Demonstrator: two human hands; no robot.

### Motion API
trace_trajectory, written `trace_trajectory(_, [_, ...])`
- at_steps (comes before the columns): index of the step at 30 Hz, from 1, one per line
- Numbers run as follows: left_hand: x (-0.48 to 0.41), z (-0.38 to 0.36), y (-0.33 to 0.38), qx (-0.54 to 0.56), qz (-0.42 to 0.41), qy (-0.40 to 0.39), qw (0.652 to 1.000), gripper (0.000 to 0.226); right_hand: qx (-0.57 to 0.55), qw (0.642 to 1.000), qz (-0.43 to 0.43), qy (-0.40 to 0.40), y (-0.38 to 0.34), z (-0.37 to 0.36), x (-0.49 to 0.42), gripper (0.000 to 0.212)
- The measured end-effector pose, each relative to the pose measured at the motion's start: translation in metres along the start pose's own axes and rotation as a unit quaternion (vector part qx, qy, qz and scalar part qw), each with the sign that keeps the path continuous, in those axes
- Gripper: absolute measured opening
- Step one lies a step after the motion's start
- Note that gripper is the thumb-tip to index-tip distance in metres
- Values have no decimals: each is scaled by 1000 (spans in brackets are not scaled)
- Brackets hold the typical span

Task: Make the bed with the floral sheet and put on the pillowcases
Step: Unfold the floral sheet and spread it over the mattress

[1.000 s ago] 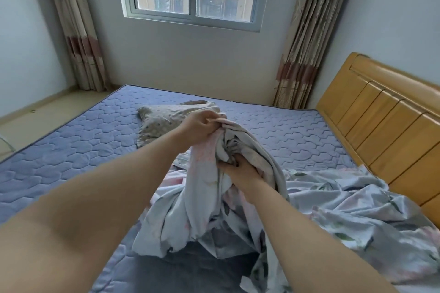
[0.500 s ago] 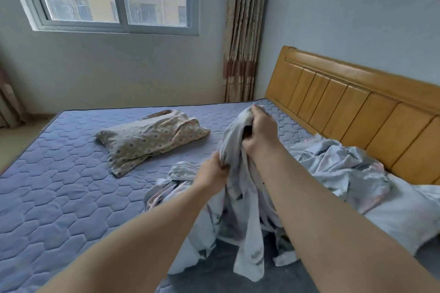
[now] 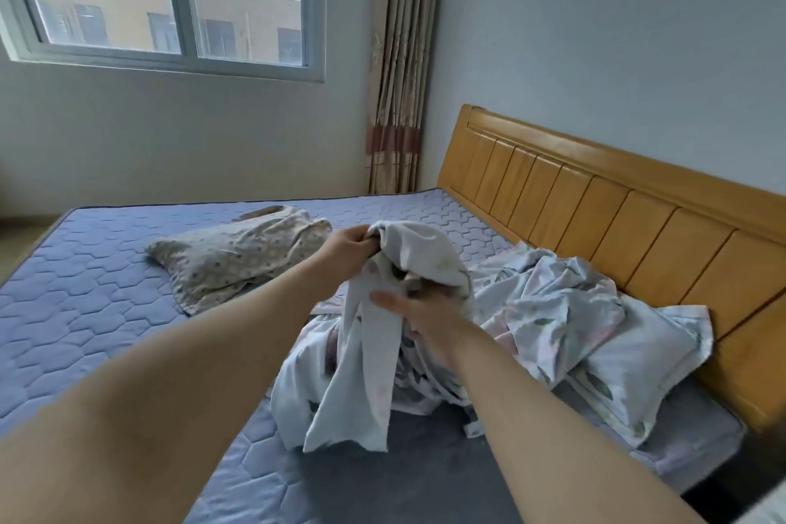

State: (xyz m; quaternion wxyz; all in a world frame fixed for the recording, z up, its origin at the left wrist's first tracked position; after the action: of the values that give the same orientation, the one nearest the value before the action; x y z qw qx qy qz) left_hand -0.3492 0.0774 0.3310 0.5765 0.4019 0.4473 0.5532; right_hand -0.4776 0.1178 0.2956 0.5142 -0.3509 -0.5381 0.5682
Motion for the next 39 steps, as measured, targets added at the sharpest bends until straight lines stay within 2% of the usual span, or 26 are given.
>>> trace_trajectory(2, [21, -7, -1, -17, 7, -29, 999, 26, 76, 996, -33, 34, 11, 0, 8, 27])
trace_trajectory(4, [41, -14, -10, -29, 8, -32, 999, 20, -21, 995, -74, 65, 16, 1, 16, 4])
trace_trajectory(6, [60, -18, -18, -74, 3, 3, 997, 10, -205, 972, -64, 92, 13, 1, 23, 13])
trace_trajectory(7, [72, -17, -24, -82, 11, 27, 996, 24, -288, 951, -45, 100, 10, -1, 30, 17])
trace_trajectory(9, [98, -21, -31, -2, 42, 10, 999, 41, -384, 914, -23, 127, 7, -4, 41, 28])
trace_trajectory(11, [124, -22, -36, 60, 53, -49, 996, 44, -407, 898, -33, 167, 10, -14, 52, 29])
trace_trajectory(12, [132, -21, -39, 48, 52, -75, 995, 50, -414, 893, -44, 173, 13, -21, 54, 23])
trace_trajectory(14, [142, -13, -52, 11, 74, -116, 990, 62, -436, 885, -65, 149, 19, -40, 60, 25])
trace_trajectory(16, [145, 5, -65, -58, 104, -112, 987, 39, -458, 875, -76, 137, 21, -57, 66, 24])
trace_trajectory(18, [146, 25, -72, -130, 101, -69, 984, 23, -463, 876, -66, 113, 20, -71, 72, 24])
trace_trajectory(20, [146, 49, -80, -128, 108, 11, 986, 28, -387, 916, -67, 80, 15, -88, 80, 23])
trace_trajectory(22, [152, 81, -90, -111, 127, 76, 983, 27, -228, 969, -78, 51, 11, -112, 89, 16])
trace_trajectory(24, [159, 114, -96, -87, 132, 100, 982, 29, -102, 990, -55, 77, 5, -134, 95, 7])
trace_trajectory(27, [170, 163, -97, -43, 91, 108, 989, 28, 32, 991, 27, 125, -4, -169, 97, 53])
trace_trajectory(29, [178, 190, -95, -47, 61, 77, 994, 29, 225, 970, 38, 85, -3, -205, 94, 82])
trace_trajectory(30, [184, 211, -97, -60, 45, 55, 996, 31, 297, 953, 28, 54, 0, -234, 91, 79])
trace_trajectory(31, [190, 219, -94, -67, 33, 28, 997, 32, 344, 939, 8, 28, 5, -250, 90, 66])
trace_trajectory(32, [196, 235, -94, -73, 24, 2, 997, 32, 366, 931, -9, 13, 8, -273, 89, 49])
trace_trajectory(34, [209, 277, -99, -105, 10, -53, 993, 26, 332, 942, -27, 38, 7, -318, 90, 19])
trace_trajectory(35, [214, 293, -101, -138, 2, -85, 987, 19, 304, 951, -25, 56, 4, -332, 93, 12])
trace_trajectory(36, [220, 316, -106, -206, 1, -117, 972, 14, 278, 957, -22, 78, 0, -352, 97, 20])
trace_trajectory(38, [223, 352, -117, -408, -19, -150, 900, 33, 238, 961, -14, 139, -12, -376, 106, 28])
trace_trajectory(39, [225, 371, -118, -488, -43, -127, 862, 34, 226, 963, -5, 150, -18, -390, 109, 23])
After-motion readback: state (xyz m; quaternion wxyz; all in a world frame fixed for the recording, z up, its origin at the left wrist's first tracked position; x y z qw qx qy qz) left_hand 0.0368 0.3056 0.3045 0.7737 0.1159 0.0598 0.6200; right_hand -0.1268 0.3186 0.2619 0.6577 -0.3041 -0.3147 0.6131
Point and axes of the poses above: each hand's wrist, its own x-axis away from the middle knuckle, its own z-axis out of the back of the hand, y = z × x, the point moved 4 cm from there along -x, towards the middle knuckle, and after that the axes turned 3 degrees about -x, right-handed, at the moved point
